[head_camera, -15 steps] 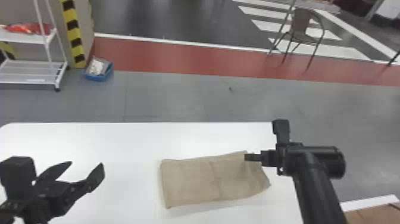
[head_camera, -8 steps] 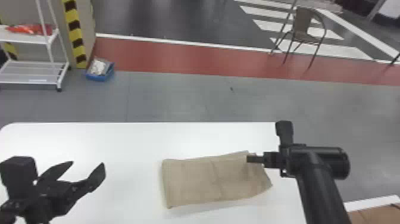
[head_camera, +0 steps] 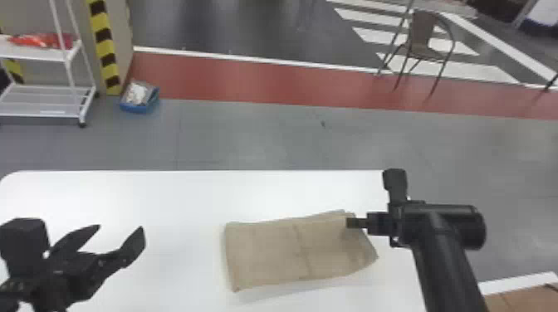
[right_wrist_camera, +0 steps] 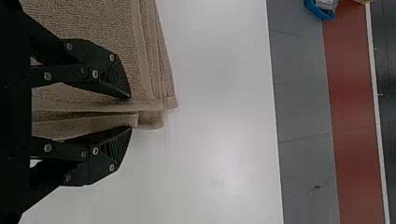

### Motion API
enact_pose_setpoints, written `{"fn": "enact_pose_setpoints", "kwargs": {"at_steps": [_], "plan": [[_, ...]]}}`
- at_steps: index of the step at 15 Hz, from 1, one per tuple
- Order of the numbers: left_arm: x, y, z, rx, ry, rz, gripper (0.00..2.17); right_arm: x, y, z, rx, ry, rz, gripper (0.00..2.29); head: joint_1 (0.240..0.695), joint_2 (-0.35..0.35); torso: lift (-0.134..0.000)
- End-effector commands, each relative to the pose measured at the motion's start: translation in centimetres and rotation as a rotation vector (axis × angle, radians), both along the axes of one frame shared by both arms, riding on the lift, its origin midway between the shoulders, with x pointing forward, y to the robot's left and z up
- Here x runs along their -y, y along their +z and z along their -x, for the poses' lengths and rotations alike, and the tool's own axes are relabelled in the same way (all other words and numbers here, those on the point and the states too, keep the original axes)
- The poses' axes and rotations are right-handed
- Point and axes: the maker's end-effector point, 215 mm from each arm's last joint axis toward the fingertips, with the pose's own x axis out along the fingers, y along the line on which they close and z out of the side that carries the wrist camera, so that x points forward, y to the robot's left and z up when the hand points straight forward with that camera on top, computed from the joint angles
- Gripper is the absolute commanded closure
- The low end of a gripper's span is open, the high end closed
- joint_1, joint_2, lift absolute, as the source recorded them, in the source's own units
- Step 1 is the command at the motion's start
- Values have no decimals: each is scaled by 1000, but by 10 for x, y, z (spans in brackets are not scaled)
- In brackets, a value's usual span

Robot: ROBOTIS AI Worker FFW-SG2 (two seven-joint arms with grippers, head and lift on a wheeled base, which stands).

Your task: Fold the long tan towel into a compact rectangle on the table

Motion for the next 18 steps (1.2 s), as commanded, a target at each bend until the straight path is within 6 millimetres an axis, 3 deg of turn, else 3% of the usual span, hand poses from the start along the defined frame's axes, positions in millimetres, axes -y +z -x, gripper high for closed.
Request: {"fn": "enact_pose_setpoints", "kwargs": {"at_steps": [1,7,11,18], "plan": [[0,-1,0,-2,0,4,144,0,0,0,1,-1,-3,1170,695,-257,0],[-3,-2,1,-3,2,0,144,0,3,9,15,-16,-47,1237,695,-258,0],[-3,-2,1,-3,2,0,144,-1,1,12,5,-17,-55,1072,695,-256,0],[-3,-3,1,-5,1,0,144,-7,2,11,-9,-19,-64,1072,695,-253,0]]}}
